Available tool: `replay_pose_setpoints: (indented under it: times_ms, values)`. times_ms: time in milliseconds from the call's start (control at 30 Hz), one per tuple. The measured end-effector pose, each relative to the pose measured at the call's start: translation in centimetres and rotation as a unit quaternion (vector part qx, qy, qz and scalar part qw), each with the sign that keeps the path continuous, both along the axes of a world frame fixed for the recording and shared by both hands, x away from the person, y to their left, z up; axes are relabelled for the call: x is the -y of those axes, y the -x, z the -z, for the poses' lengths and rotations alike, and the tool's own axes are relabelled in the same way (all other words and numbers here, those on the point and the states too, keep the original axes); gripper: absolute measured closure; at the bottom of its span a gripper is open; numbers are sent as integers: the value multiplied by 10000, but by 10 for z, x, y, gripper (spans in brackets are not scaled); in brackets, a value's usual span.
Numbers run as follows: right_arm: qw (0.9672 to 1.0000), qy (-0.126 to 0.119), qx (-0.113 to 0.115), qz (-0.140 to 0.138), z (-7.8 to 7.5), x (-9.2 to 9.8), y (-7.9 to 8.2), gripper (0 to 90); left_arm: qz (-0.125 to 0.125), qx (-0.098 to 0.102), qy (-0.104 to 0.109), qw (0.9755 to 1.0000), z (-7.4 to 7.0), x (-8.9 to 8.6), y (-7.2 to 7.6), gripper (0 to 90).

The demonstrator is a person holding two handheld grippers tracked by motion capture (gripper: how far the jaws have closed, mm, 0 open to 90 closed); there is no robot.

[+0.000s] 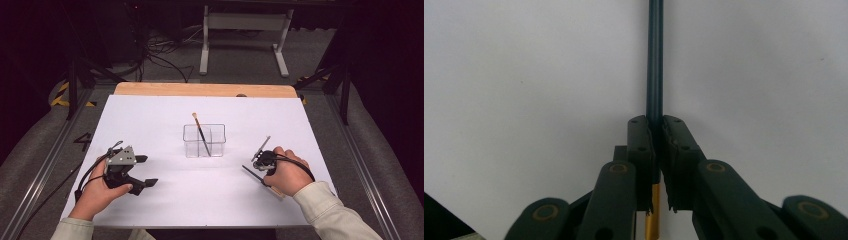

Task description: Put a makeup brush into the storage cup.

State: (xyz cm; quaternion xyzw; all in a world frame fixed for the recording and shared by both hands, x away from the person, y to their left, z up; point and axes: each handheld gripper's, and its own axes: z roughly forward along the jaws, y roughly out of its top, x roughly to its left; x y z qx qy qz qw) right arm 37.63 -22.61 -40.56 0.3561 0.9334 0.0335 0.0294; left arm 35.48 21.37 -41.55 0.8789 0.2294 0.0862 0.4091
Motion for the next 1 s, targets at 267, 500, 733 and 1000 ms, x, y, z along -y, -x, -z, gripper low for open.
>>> replay_pose_setpoints:
  times_ms: [267, 500, 733, 1000]
  values:
    - [9966, 91, 249, -776, -19, -6, 1, 835, 57, 47, 222, 9997, -7, 5, 3, 109]
    - [9926, 65, 349, -1163, -30, -15, 2, 834, 231, 121, 518, 9983, -8, 12, 4, 69]
    - [9873, -62, 446, -1525, -43, -24, 4, 835, 288, 83, 576, 9979, -10, 15, 6, 66]
    - [9833, -354, 457, -1728, -55, -34, 7, 835, 376, 48, 657, 9971, -14, 20, 7, 65]
